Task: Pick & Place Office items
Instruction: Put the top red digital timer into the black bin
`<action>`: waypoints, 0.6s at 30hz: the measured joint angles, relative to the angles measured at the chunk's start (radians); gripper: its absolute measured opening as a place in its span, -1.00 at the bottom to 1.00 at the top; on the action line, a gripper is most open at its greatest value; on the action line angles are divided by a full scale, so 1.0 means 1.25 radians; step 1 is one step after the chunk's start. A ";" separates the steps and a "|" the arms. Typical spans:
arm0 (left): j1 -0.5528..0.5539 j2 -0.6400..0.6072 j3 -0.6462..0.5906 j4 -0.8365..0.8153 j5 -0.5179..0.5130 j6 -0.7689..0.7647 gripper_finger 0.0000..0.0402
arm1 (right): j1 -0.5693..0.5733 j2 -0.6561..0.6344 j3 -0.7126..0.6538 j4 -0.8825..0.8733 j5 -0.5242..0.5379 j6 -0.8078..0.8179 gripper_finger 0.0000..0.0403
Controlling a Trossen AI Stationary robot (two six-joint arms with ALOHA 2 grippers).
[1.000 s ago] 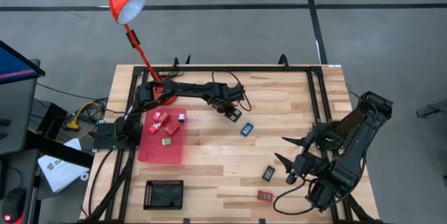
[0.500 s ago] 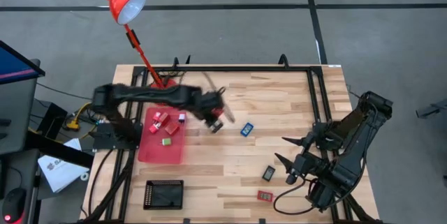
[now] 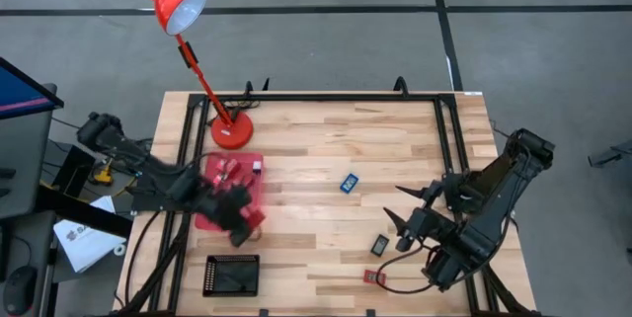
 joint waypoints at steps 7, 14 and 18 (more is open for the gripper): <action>-0.199 -0.020 -0.075 0.120 -0.040 -0.162 -0.21 | -0.037 0.000 0.000 0.011 0.000 0.030 0.42; -0.350 0.011 -0.089 0.193 -0.099 -0.288 -0.17 | -0.070 0.000 0.000 0.027 -0.001 0.030 0.42; -0.402 0.055 -0.089 0.260 -0.140 -0.302 -0.19 | -0.080 0.000 0.000 0.030 -0.001 0.030 0.42</action>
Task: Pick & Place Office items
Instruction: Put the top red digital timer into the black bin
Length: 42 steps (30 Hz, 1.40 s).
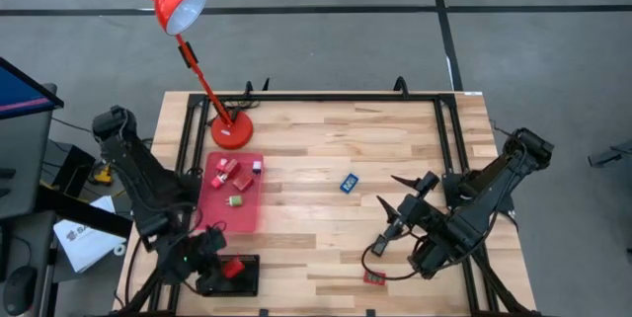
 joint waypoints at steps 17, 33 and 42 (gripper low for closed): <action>-0.001 0.193 0.000 0.099 -0.020 -0.018 -0.19 | 0.000 0.000 0.000 0.034 -0.017 -0.016 0.42; 0.018 0.221 0.000 0.088 -0.022 -0.018 -0.09 | 0.004 0.000 0.000 0.036 -0.017 -0.016 0.42; 0.018 0.220 0.000 0.039 -0.027 -0.018 0.05 | 0.004 0.000 0.000 0.036 -0.017 -0.016 0.42</action>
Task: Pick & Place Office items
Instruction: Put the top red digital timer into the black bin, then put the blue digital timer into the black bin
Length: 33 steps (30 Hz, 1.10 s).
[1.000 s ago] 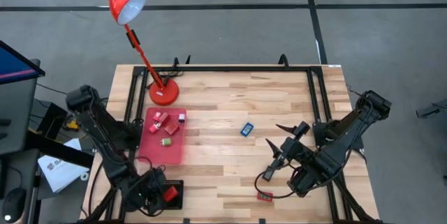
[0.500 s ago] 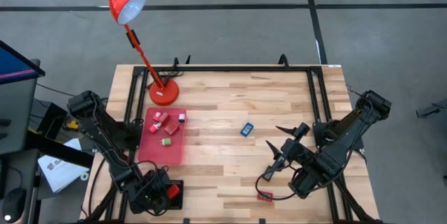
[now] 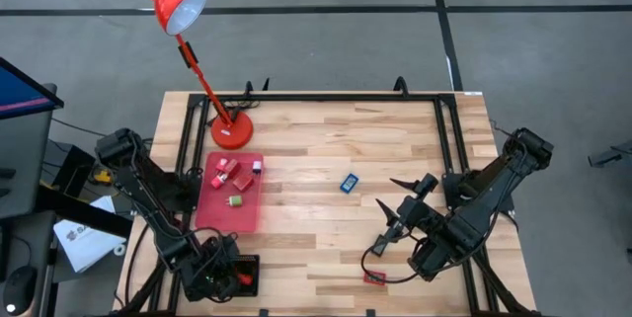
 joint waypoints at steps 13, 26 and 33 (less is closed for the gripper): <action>0.055 -0.204 0.000 -0.005 -0.155 0.276 0.17 | 0.000 0.000 0.000 0.001 -0.005 -0.034 0.42; 0.337 -0.129 0.001 0.217 0.057 0.740 0.13 | 0.001 0.000 -0.106 -0.030 -0.024 0.015 0.42; 0.504 0.014 0.002 0.509 0.195 0.913 0.06 | 0.014 -0.004 -0.117 -0.048 -0.021 0.021 0.42</action>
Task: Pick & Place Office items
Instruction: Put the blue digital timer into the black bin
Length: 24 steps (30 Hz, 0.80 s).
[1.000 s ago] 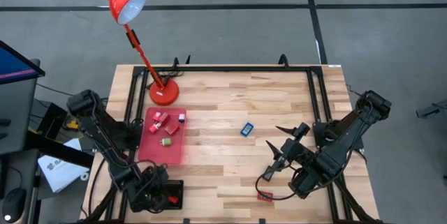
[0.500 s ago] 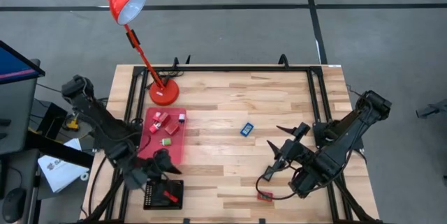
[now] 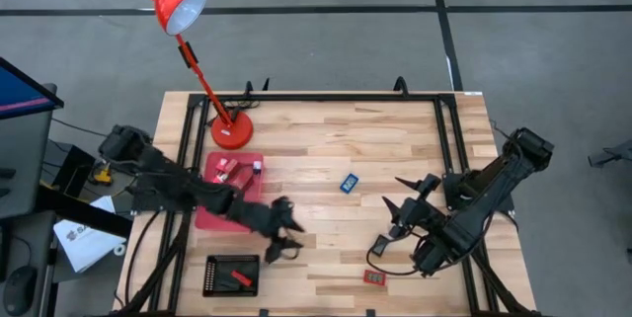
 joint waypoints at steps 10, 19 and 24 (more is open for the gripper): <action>0.108 0.145 0.189 -0.049 0.048 0.214 0.26 | 0.064 -0.019 0.000 0.003 0.002 0.035 0.42; 0.211 0.229 0.342 -0.079 -0.131 0.149 0.41 | 0.086 -0.020 0.003 0.003 0.039 0.057 0.42; 0.232 0.310 0.365 -0.078 -0.162 0.113 0.41 | 0.098 -0.020 0.003 0.008 0.039 0.053 0.42</action>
